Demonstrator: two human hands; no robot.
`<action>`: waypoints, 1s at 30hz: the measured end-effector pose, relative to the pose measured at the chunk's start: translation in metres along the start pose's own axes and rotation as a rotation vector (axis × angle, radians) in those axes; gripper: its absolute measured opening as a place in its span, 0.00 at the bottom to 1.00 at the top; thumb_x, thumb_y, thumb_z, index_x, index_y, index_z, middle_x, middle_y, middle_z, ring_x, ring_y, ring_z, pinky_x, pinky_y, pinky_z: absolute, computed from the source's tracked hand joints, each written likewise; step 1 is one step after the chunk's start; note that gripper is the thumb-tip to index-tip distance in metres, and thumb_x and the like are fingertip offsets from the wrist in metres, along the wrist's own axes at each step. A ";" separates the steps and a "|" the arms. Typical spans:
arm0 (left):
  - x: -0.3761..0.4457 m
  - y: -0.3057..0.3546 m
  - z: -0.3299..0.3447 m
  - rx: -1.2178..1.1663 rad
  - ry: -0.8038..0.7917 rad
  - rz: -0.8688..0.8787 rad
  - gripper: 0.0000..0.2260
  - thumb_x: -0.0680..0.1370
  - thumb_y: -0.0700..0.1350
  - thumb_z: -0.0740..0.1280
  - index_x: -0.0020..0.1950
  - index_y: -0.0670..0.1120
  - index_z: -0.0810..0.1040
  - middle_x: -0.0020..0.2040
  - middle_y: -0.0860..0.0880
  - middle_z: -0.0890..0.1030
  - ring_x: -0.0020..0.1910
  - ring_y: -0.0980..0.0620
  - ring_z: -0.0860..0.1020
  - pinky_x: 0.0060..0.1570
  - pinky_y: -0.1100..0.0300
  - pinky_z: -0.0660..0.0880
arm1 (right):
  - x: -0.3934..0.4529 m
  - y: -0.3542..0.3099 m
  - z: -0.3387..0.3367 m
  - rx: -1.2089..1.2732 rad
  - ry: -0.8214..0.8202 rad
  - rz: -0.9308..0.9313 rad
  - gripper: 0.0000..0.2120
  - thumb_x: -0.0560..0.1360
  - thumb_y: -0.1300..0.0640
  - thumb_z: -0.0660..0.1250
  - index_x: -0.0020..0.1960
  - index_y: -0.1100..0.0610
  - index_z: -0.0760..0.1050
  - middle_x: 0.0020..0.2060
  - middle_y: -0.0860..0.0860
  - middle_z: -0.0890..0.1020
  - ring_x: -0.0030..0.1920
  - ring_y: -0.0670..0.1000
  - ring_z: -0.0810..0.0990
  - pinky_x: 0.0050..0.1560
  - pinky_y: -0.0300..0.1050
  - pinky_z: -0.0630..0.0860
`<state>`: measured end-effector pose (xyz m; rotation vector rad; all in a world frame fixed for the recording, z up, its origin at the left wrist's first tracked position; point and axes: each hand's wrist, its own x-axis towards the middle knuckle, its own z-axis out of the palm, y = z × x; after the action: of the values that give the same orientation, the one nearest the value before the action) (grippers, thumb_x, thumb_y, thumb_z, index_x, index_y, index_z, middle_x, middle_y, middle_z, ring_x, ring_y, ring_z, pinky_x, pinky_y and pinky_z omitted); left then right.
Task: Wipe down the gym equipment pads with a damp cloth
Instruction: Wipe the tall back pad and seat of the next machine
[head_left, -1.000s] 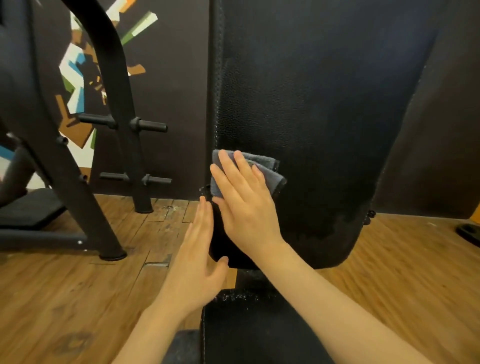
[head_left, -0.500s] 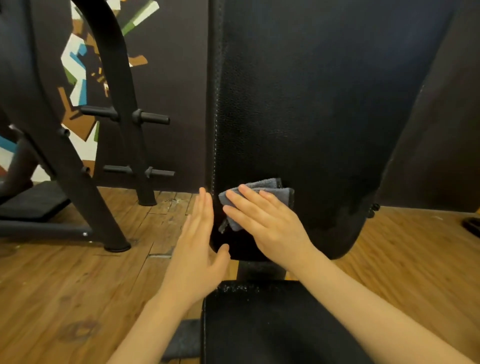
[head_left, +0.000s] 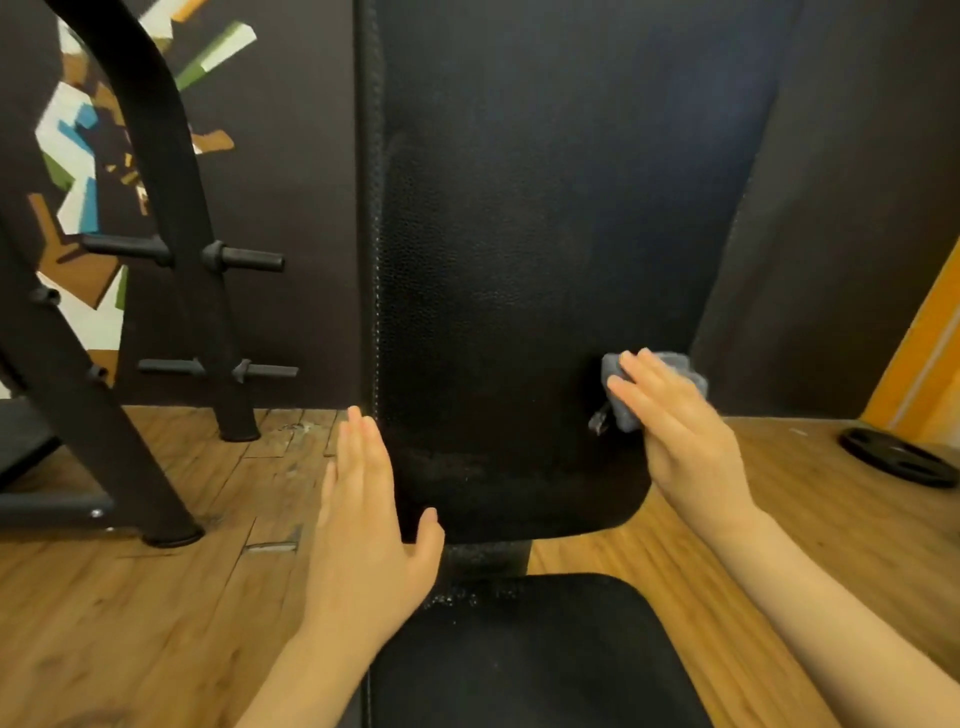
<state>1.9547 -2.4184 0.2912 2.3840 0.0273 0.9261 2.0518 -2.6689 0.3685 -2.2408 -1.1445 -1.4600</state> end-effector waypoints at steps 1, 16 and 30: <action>0.001 0.000 0.002 0.018 0.022 0.007 0.47 0.74 0.45 0.71 0.76 0.47 0.35 0.77 0.49 0.39 0.76 0.52 0.39 0.73 0.51 0.47 | 0.013 0.003 -0.004 0.005 0.081 0.055 0.17 0.75 0.69 0.57 0.63 0.66 0.71 0.64 0.57 0.70 0.68 0.54 0.65 0.71 0.43 0.59; 0.002 -0.008 0.007 0.055 0.054 0.080 0.42 0.73 0.52 0.60 0.77 0.51 0.34 0.76 0.56 0.34 0.76 0.57 0.38 0.70 0.49 0.50 | -0.018 -0.026 0.022 0.089 0.047 0.324 0.22 0.75 0.64 0.52 0.69 0.60 0.65 0.67 0.55 0.67 0.70 0.50 0.62 0.72 0.35 0.53; 0.003 -0.032 0.003 -0.116 -0.024 0.139 0.48 0.74 0.46 0.67 0.71 0.65 0.29 0.75 0.65 0.34 0.75 0.63 0.39 0.73 0.57 0.46 | -0.011 -0.097 0.092 -0.070 -0.124 -0.153 0.25 0.73 0.62 0.57 0.70 0.56 0.60 0.69 0.52 0.63 0.74 0.50 0.53 0.74 0.42 0.47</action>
<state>1.9643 -2.3922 0.2744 2.3114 -0.1987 0.9362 2.0424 -2.5574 0.2947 -2.3671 -1.3505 -1.4549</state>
